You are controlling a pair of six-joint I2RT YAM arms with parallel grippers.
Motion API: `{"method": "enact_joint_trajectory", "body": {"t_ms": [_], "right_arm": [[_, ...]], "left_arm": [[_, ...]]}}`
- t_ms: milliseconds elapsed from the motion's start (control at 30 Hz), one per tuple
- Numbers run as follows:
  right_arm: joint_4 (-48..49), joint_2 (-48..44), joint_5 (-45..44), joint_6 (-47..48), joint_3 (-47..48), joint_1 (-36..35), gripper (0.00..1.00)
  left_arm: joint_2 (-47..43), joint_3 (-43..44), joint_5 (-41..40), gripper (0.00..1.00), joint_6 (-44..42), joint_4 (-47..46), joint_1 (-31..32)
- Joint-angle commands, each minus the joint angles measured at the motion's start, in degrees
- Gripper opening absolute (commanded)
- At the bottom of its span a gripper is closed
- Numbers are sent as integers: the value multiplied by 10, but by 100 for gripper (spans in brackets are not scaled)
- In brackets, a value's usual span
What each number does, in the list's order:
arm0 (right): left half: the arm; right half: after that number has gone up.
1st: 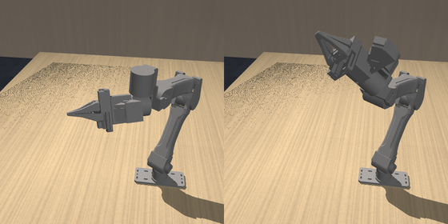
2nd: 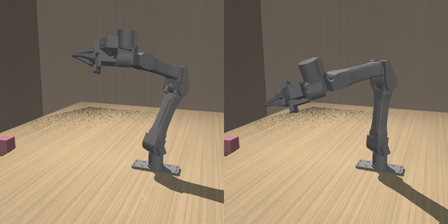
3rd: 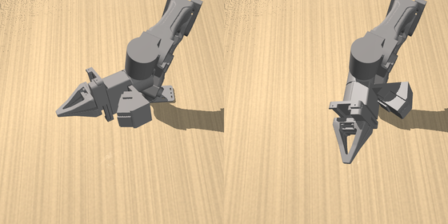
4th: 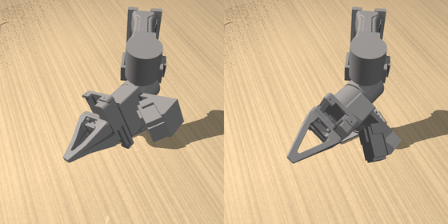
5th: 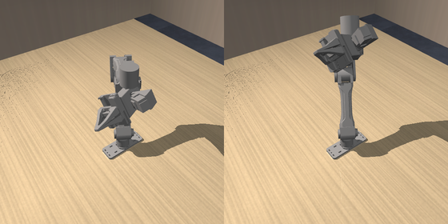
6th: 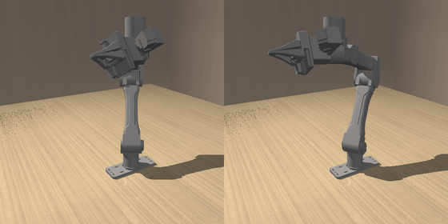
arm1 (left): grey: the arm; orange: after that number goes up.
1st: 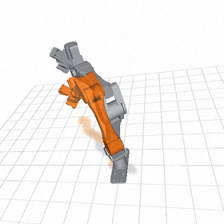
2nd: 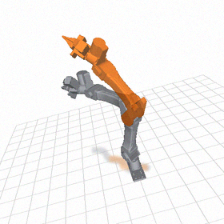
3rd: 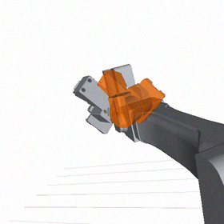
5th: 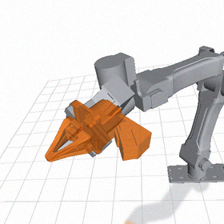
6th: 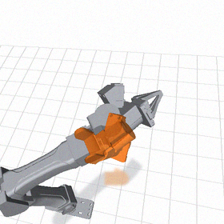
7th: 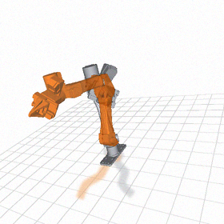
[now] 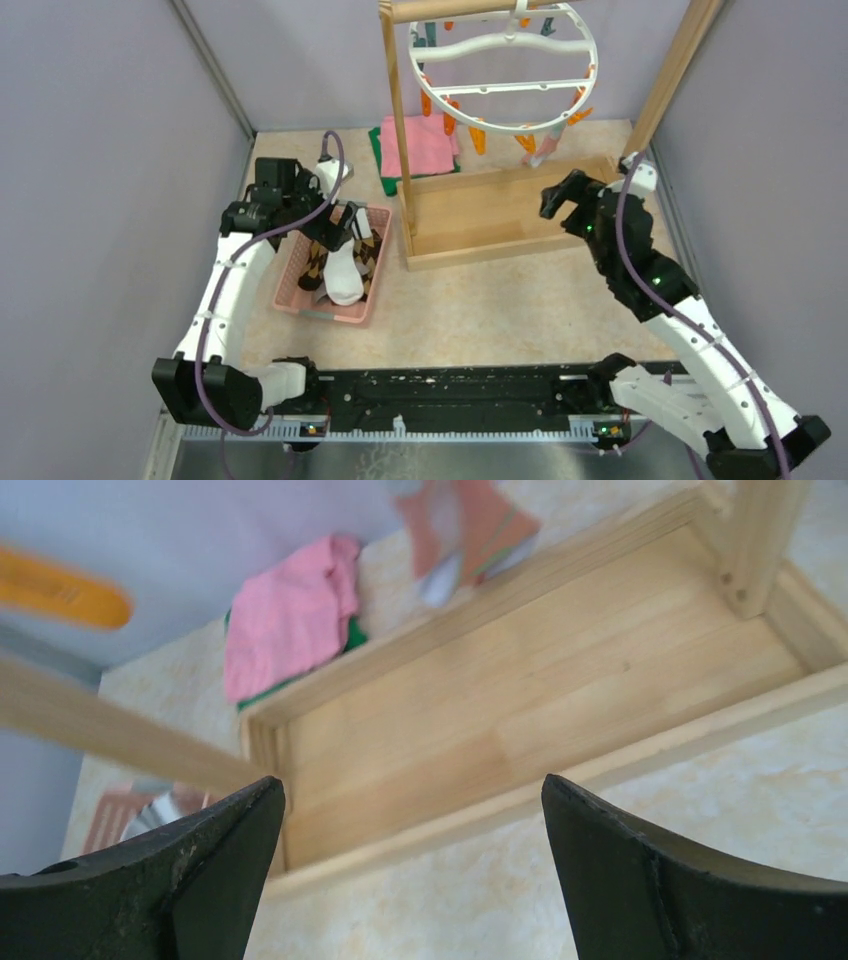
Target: Remove the socks clipped to the hanger
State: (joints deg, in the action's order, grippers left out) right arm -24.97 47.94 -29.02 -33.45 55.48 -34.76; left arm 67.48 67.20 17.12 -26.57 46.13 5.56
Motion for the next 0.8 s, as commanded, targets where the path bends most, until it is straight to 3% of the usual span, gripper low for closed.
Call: {"method": "enact_joint_trajectory", "body": {"t_ms": [0, 100, 267, 467, 767], "right_arm": [[41, 36, 99, 10, 3, 147, 99], [89, 96, 154, 15, 17, 205, 98], [179, 186, 169, 78, 47, 208, 98], [349, 238, 200, 123, 12, 208, 93], [447, 312, 131, 178, 17, 199, 80]], "left_arm": [[24, 106, 103, 99, -1, 83, -4], [36, 156, 125, 99, -7, 118, -5], [50, 206, 153, 99, -12, 160, -6], [35, 195, 200, 99, -25, 184, -6], [27, 199, 215, 99, -30, 194, -6]]}}
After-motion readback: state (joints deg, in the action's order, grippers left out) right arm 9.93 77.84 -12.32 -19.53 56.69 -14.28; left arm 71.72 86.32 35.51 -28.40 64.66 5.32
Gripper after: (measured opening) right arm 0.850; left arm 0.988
